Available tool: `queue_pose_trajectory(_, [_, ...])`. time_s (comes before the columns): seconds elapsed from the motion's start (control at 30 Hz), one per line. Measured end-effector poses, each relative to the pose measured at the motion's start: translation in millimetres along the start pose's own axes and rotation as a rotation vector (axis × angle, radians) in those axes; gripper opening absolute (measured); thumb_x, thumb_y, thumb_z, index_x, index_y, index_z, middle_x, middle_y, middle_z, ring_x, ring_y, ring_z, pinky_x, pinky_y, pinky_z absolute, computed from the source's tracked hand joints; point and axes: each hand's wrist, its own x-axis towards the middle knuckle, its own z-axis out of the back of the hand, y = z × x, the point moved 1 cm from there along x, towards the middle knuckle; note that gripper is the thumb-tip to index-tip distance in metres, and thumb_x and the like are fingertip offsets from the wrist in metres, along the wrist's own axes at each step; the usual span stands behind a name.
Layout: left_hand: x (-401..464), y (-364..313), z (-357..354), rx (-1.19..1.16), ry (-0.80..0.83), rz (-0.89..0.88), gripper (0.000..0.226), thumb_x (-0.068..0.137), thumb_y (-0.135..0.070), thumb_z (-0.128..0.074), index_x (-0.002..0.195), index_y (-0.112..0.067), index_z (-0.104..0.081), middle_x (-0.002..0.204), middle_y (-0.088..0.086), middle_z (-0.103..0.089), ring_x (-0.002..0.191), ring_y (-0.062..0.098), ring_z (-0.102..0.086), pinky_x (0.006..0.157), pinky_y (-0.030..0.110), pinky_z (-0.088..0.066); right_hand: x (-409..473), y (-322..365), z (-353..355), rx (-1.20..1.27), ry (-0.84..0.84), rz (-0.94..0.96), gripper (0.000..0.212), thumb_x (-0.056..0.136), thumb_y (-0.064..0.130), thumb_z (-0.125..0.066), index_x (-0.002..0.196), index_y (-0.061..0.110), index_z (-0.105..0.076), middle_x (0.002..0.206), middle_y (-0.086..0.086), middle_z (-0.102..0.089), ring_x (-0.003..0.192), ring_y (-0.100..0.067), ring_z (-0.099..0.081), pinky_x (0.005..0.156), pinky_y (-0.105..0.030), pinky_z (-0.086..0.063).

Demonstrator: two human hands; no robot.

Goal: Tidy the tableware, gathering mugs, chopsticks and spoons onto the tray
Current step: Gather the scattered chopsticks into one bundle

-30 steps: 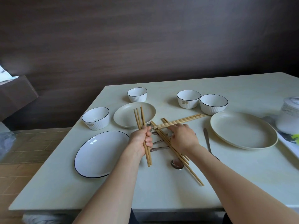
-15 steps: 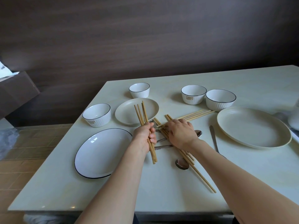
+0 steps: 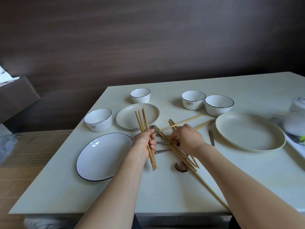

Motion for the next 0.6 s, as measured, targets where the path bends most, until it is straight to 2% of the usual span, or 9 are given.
queue_pose_trajectory(0.13, [-4.2,-0.1,-0.5,0.023,0.024,0.014,0.025,0.099,-0.02,-0.044,0.076,-0.015,-0.051,0.062,-0.002,-0.042,0.023,0.004,-0.03,0.032,0.006,-0.022,-3.0,1.2,3.8,-0.02,-0.078,0.05,0.028,0.081,0.002,-0.056,0.094,0.025,-0.063,0.094,0.006,-0.056,0.105,-0.018,-0.045,0.072,-0.034,-0.048])
queue_pose_trajectory(0.23, [-6.1,0.0,-1.4,0.022,0.048,0.024,0.023,0.1,-0.019,-0.044,0.08,-0.013,-0.053,0.064,-0.001,-0.044,0.025,0.005,-0.033,0.032,0.007,-0.024,-4.8,4.9,8.7,-0.049,-0.128,0.09,0.016,0.086,0.012,-0.059,0.096,0.023,-0.065,0.098,0.005,-0.062,0.106,-0.018,-0.046,0.068,-0.029,-0.042])
queue_pose_trajectory(0.3, [-7.2,-0.3,-2.2,0.018,0.064,0.024,0.022,0.1,-0.017,-0.044,0.081,-0.012,-0.053,0.064,0.001,-0.045,0.027,0.006,-0.035,0.032,0.008,-0.025,-5.0,8.3,14.0,-0.072,-0.187,0.137,0.018,0.09,0.017,-0.056,0.101,0.025,-0.068,0.099,0.005,-0.064,0.107,-0.018,-0.047,0.068,-0.028,-0.041])
queue_pose_trajectory(0.37, [-8.7,-0.8,-3.2,0.018,0.073,0.018,0.023,0.1,-0.017,-0.042,0.081,-0.011,-0.053,0.065,0.002,-0.048,0.028,0.006,-0.038,0.033,0.008,-0.027,-5.5,10.8,18.1,-0.074,-0.258,0.179,0.023,0.09,0.014,-0.054,0.103,0.026,-0.069,0.099,0.006,-0.066,0.105,-0.019,-0.048,0.068,-0.028,-0.042])
queue_pose_trajectory(0.5, [-13.5,-2.5,-3.6,0.01,0.079,0.004,0.024,0.101,-0.019,-0.042,0.084,-0.009,-0.055,0.062,0.006,-0.063,0.032,0.01,-0.053,0.034,0.011,-0.038,-7.2,13.8,20.7,-0.003,-0.397,0.24,0.026,0.084,0.005,-0.057,0.101,0.022,-0.068,0.095,0.003,-0.068,0.091,-0.025,-0.059,0.064,-0.033,-0.049])
queue_pose_trajectory(0.6, [-15.5,-4.4,-3.0,-0.043,0.11,0.014,0.023,0.101,-0.019,-0.044,0.085,-0.008,-0.057,0.057,0.008,-0.069,0.042,0.016,-0.065,0.039,0.018,-0.049,-8.8,18.4,23.2,0.103,-0.511,0.342,0.023,0.081,0.001,-0.059,0.096,0.016,-0.069,0.095,0.0,-0.07,0.078,-0.029,-0.066,0.055,-0.038,-0.053])
